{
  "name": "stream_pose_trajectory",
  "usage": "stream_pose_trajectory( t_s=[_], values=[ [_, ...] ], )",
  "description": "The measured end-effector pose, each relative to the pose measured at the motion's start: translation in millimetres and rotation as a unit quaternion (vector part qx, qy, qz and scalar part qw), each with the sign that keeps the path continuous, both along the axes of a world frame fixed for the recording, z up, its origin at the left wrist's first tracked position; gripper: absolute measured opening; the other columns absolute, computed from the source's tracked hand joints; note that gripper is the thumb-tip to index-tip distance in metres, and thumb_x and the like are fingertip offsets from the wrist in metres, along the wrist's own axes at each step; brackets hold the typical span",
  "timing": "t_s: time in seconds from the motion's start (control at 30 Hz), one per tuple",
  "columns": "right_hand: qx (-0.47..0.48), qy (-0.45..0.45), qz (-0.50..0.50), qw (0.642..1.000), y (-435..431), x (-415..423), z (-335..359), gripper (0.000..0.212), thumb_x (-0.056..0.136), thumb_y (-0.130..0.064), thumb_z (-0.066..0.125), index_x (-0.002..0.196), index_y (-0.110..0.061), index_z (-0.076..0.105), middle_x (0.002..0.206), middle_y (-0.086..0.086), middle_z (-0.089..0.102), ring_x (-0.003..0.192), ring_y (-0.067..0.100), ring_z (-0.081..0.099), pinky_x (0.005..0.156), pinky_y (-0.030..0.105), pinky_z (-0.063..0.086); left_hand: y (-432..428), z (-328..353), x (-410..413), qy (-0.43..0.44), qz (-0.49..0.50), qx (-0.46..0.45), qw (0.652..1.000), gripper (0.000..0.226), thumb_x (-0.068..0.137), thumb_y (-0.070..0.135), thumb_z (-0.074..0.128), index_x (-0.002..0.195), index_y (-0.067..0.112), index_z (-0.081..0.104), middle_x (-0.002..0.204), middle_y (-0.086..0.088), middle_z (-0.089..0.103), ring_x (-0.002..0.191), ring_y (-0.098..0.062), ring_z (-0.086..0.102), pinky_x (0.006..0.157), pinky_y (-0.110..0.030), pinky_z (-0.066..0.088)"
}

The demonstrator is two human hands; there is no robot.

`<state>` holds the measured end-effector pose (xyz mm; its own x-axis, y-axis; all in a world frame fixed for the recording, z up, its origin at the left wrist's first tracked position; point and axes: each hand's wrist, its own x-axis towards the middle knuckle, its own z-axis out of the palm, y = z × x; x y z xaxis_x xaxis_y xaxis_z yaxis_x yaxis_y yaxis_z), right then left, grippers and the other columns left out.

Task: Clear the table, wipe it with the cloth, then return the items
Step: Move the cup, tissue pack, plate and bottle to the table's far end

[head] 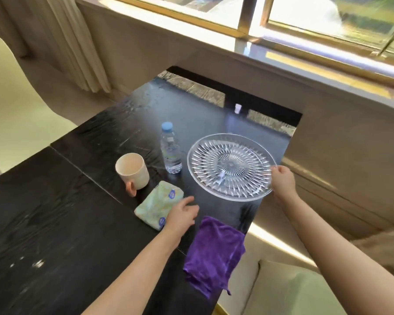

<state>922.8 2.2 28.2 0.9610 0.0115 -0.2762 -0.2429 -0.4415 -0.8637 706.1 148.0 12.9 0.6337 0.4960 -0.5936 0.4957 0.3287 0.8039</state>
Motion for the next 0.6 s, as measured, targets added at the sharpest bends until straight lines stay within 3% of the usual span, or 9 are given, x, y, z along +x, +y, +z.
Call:
stream_pose_trajectory(
  t_s=[0.13,0.23,0.33,0.4,0.53,0.6],
  values=[
    [0.012,0.019,-0.045,0.999,2.4,-2.7,-28.1,0.013,0.093,-0.013,0.042,0.091,-0.009,0.054,0.080,0.008,0.053,0.079,0.022,0.048,0.058,0.029,0.037,-6.8,-42.0,-4.7,0.151,-0.142,0.140,0.968,0.056,0.083,0.021,0.061,0.137,0.018,0.046,0.130,-0.007,0.057,0.121,-0.020,0.053,0.101,-0.027,0.038],
    [0.020,0.043,-0.074,0.996,12.7,-4.5,-50.1,0.010,0.095,-0.009,0.039,0.092,-0.011,0.048,0.084,0.008,0.050,0.065,0.018,0.047,0.052,0.024,0.040,-9.4,-58.5,-1.9,0.189,-0.186,0.211,0.941,0.061,0.080,0.024,0.063,0.137,0.019,0.044,0.135,-0.009,0.051,0.124,-0.024,0.050,0.104,-0.031,0.038],
    [0.053,0.086,-0.104,0.989,22.0,-6.8,-70.8,0.009,0.094,-0.008,0.038,0.088,-0.013,0.043,0.095,0.011,0.051,0.077,0.022,0.052,0.066,0.033,0.047,-14.8,-66.5,3.1,0.194,-0.172,0.221,0.940,0.059,0.080,0.025,0.063,0.135,0.015,0.044,0.128,-0.011,0.050,0.119,-0.025,0.050,0.100,-0.032,0.040],
    [0.070,0.110,-0.116,0.985,26.2,-7.5,-80.6,0.013,0.093,-0.007,0.037,0.085,-0.014,0.044,0.089,0.006,0.052,0.084,0.023,0.052,0.065,0.036,0.049,-19.6,-71.9,4.5,0.209,-0.171,0.224,0.936,0.053,0.080,0.027,0.063,0.129,0.014,0.047,0.126,-0.010,0.050,0.115,-0.026,0.052,0.096,-0.034,0.043],
    [0.078,0.127,-0.102,0.984,29.9,-12.2,-92.1,0.015,0.091,-0.007,0.040,0.080,-0.014,0.048,0.076,0.003,0.050,0.065,0.020,0.056,0.054,0.031,0.049,-29.7,-78.5,2.8,0.226,-0.188,0.234,0.927,0.040,0.083,0.025,0.060,0.118,0.010,0.048,0.119,-0.010,0.056,0.108,-0.026,0.056,0.084,-0.030,0.042],
    [0.035,0.135,-0.066,0.988,28.1,-11.4,-100.0,0.015,0.088,-0.007,0.046,0.075,-0.012,0.051,0.077,0.008,0.054,0.066,0.023,0.059,0.060,0.036,0.053,-32.2,-78.3,2.1,0.221,-0.185,0.232,0.929,0.034,0.085,0.024,0.058,0.115,0.009,0.050,0.112,-0.008,0.061,0.097,-0.023,0.057,0.075,-0.027,0.040]
  ],
)
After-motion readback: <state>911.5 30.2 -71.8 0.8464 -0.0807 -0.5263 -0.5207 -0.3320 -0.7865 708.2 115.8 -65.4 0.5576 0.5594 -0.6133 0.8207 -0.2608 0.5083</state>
